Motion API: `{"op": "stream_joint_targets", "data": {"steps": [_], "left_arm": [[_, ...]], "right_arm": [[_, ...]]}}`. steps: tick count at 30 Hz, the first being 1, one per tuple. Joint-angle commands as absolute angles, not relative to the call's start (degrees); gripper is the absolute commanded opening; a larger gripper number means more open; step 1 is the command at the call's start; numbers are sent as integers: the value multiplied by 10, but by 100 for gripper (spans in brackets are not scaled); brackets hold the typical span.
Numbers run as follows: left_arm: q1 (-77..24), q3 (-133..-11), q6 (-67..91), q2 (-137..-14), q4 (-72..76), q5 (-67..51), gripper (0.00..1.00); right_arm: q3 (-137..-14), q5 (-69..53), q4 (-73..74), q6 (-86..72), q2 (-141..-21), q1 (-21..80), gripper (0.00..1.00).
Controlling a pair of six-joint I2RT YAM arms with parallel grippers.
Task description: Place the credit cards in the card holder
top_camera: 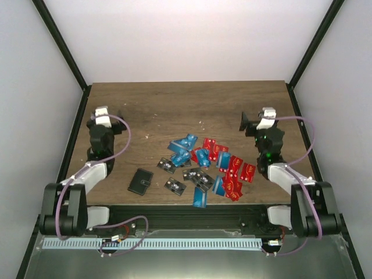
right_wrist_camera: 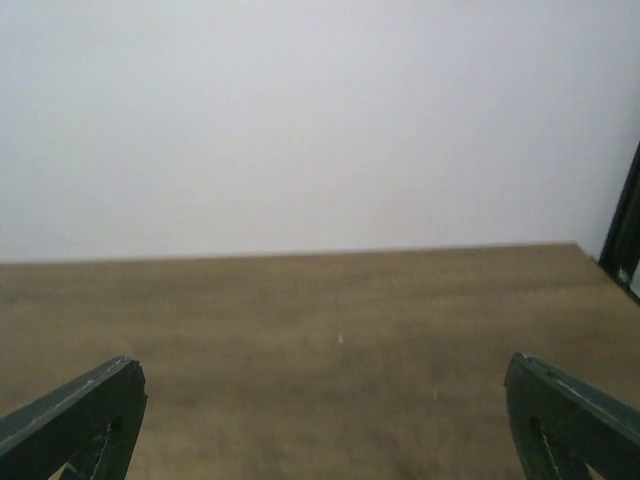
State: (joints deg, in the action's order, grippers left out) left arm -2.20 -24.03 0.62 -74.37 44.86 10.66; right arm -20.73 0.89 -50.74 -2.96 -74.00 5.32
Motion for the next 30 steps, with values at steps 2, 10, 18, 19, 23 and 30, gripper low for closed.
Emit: {"op": "stream_joint_targets", "data": {"steps": [2,10,18,19,23,30], "left_arm": [[-23,-363,120,-673,149,161,100],[2,-441,284,-631,-46,-14,100],[-104,-478,284,-632,-255,-13,100],[-122,-475,286,-633,-273,-13,100],[-179,-445,308,-621,-344,17,100],[-264,-407,422,-596,-397,72,97]], "right_arm": [[-367,5,-222,-141,-674,58,100],[-503,-141,10,-277,-691,50,100],[-517,-178,93,-339,-708,185,100],[-515,-163,96,-347,-709,215,100],[-501,-122,103,-390,-713,298,100],[-499,-74,76,-413,-748,436,100]]}}
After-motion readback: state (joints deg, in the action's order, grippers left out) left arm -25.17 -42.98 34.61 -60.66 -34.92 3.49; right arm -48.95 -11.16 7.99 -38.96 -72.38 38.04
